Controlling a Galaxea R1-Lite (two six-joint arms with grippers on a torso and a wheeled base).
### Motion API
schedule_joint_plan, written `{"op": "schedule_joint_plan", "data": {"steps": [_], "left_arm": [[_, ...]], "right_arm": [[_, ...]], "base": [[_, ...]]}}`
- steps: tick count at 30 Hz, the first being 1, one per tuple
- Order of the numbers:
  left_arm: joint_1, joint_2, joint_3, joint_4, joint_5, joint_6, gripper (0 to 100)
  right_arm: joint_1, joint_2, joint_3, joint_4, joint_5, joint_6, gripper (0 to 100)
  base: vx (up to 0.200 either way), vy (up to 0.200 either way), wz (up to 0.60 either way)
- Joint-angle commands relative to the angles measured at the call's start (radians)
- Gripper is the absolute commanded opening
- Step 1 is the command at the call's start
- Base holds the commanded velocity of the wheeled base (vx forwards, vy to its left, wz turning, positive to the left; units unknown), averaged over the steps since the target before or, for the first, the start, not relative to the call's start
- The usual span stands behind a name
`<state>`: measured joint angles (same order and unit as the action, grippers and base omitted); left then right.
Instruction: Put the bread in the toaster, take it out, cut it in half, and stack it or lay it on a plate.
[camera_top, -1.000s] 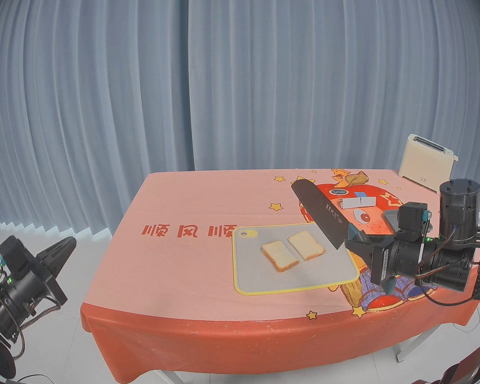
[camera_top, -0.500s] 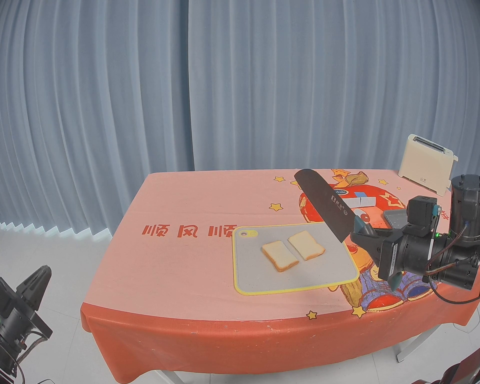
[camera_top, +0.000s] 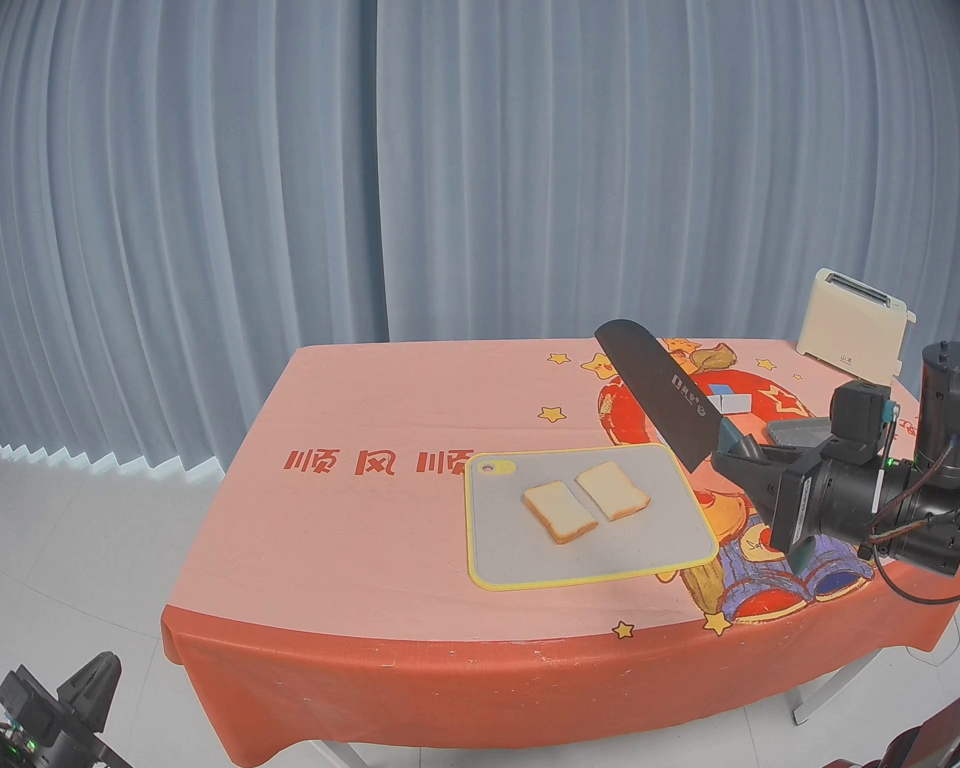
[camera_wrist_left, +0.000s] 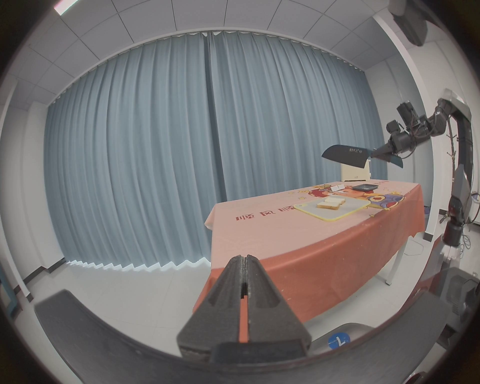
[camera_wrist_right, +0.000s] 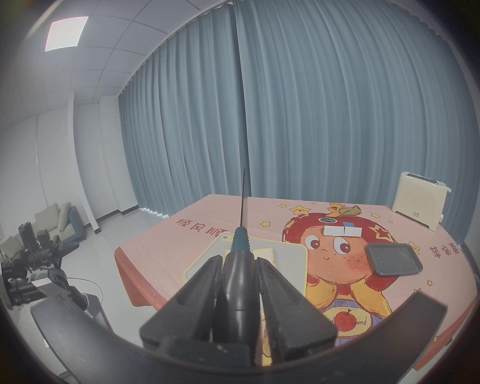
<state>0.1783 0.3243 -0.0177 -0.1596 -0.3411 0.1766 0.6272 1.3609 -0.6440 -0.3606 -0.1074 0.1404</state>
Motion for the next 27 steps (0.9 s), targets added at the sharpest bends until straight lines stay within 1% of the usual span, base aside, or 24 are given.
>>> {"op": "schedule_joint_plan", "data": {"steps": [1, 2, 5, 6, 7, 8, 10, 11, 12, 14, 17, 18, 19, 20, 21, 22, 24, 25, 26, 27], "left_arm": [[-0.011, -0.249, 0.013, 0.103, 0.071, 0.018, 0], [-0.011, -0.249, 0.015, 0.103, 0.091, 0.018, 0], [-0.013, -0.249, 0.016, 0.109, 0.182, -0.016, 0], [-0.013, -0.249, 0.016, 0.109, 0.182, -0.016, 0], [-0.011, -0.248, 0.018, 0.11, 0.246, -0.069, 0], [-0.011, -0.251, 0.018, 0.12, 0.283, -0.095, 0], [-0.014, -0.248, 0.016, 0.166, 0.338, -0.147, 0], [-0.013, -0.248, 0.016, 0.167, 0.349, -0.158, 0], [-0.014, -0.248, 0.016, 0.166, 0.349, -0.157, 0], [-0.014, -0.249, 0.018, 0.16, 0.341, -0.167, 0], [-0.02, -0.249, 0.018, 0.16, 0.307, -0.151, 0], [-0.023, -0.249, 0.018, 0.16, 0.304, -0.147, 0], [-0.083, -0.249, 0.018, 0.16, 0.303, -0.144, 0], [-0.126, -0.254, 0.016, 0.16, 0.303, -0.146, 0], [-0.201, -0.266, 0.018, 0.158, 0.304, -0.144, 0], [-0.224, -0.269, 0.018, 0.16, 0.301, -0.141, 0], [-0.197, -0.284, 0.018, 0.157, 0.3, -0.138, 0], [-0.192, -0.295, 0.018, 0.158, 0.301, -0.141, 0], [-0.189, -0.307, 0.018, 0.157, 0.313, -0.151, 0], [-0.189, -0.307, 0.018, 0.157, 0.313, -0.151, 0]], "right_arm": [[0.0, -0.02, -0.003, -0.001, 0.0, -0.001, 0], [0.002, -0.022, -0.003, 0.0, 0.0, -0.001, 0], [0.0, -0.022, 0.001, -0.001, 0.0, -0.001, 0], [0.0, -0.022, 0.001, -0.001, 0.0, -0.001, 0], [0.0, -0.026, -0.002, -0.001, 0.0, -0.001, 0], [0.002, -0.028, -0.003, -0.001, 0.0, -0.001, 0], [0.002, -0.034, -0.002, 0.0, 0.0, -0.001, 0], [0.0, -0.034, 0.0, 0.0, 0.0, -0.001, 0], [0.0, -0.034, 0.0, 0.0, 0.0, -0.001, 0], [-0.003, -0.039, -0.003, -0.001, 0.002, -0.001, 0], [-0.003, -0.04, -0.003, -0.001, 0.0, 0.001, 0], [-0.003, -0.04, -0.003, -0.001, 0.002, 0.001, 0], [-0.004, -0.039, -0.003, -0.001, 0.002, 0.001, 0], [-0.004, -0.04, -0.003, -0.001, 0.0, 0.001, 0], [-0.004, -0.042, -0.003, -0.001, 0.0, 0.001, 0], [-0.004, -0.043, -0.005, -0.001, 0.0, 0.001, 0], [-0.008, -0.045, -0.006, -0.001, 0.002, 0.001, 0], [-0.008, -0.043, -0.006, 0.0, 0.002, 0.001, 0], [-0.008, -0.042, -0.005, -0.001, 0.002, 0.001, 0], [-0.008, -0.042, -0.005, -0.001, 0.002, 0.001, 0]], "base": [[0.0, 0.0, 0.0], [0.0, 0.0, 0.0], [0.0, 0.0, 0.0], [0.0, 0.0, 0.0], [0.0, 0.0, 0.0], [0.0, 0.0, 0.0], [0.0, 0.0, 0.0], [0.0, 0.0, 0.0], [0.0, 0.0, 0.0], [0.0, 0.0, 0.0], [0.0, 0.0, 0.0], [0.0, 0.0, 0.0], [0.0, 0.0, 0.0], [0.0, 0.0, 0.0], [0.0, 0.0, 0.0], [0.0, 0.0, 0.0], [0.0, 0.0, 0.0], [0.0, 0.0, 0.0], [0.0, 0.0, 0.0], [0.0, 0.0, 0.0]]}}
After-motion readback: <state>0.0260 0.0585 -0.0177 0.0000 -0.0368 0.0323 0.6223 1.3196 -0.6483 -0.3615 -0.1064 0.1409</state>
